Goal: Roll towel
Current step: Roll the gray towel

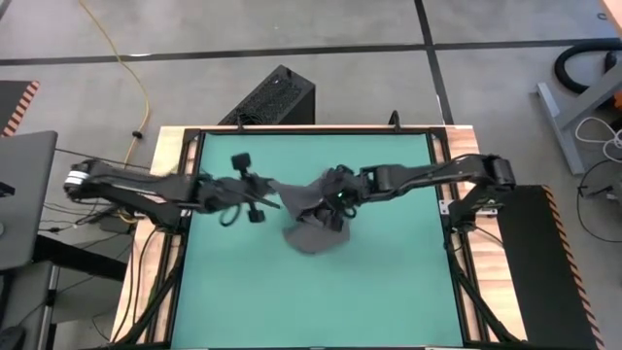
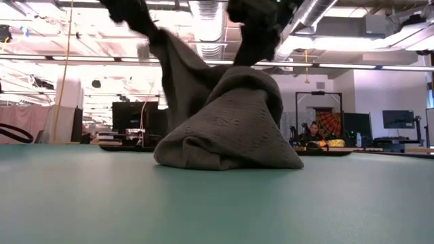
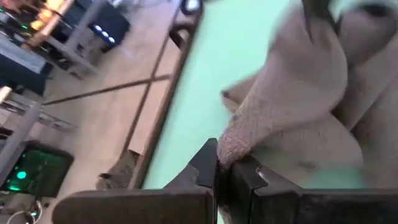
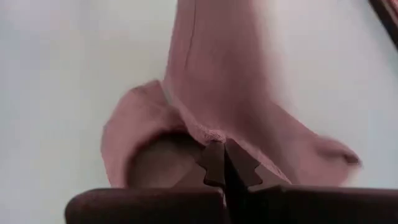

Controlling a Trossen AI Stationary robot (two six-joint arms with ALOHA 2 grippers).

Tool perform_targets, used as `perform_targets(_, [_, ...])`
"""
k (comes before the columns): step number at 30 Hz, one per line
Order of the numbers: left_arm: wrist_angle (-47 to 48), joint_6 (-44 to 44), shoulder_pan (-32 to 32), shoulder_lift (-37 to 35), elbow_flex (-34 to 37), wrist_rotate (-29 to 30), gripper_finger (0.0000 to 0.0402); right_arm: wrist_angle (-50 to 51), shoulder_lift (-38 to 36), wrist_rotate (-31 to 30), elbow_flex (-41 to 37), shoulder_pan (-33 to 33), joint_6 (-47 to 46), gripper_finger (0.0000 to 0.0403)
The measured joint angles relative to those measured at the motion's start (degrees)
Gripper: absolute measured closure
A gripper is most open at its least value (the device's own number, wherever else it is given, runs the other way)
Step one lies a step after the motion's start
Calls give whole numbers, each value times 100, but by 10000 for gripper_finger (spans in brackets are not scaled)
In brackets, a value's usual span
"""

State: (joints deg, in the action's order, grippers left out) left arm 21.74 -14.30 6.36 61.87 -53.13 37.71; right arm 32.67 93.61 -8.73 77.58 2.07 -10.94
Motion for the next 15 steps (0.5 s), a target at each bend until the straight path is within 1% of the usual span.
perform_targets(3, [362, -41, 109, -492, -458, 33, 401, -544, 275, 253, -2, 192, 274, 389])
perform_targets(5, [432, -161, 172, -732, -771, -6, 401, -862, 378, 274, 60, 304, 452, 389])
perform_targets(7, [518, -298, 209, -858, -1059, -40, 401, -961, 411, 258, 208, 380, 672, 389])
perform_targets(11, [538, -730, 207, -854, -1738, -34, 401, -768, 195, -189, 533, 360, 1113, 389])
perform_targets(15, [470, -1353, 192, -499, -2567, 109, 401, -170, -369, -772, 966, 225, 1595, 389])
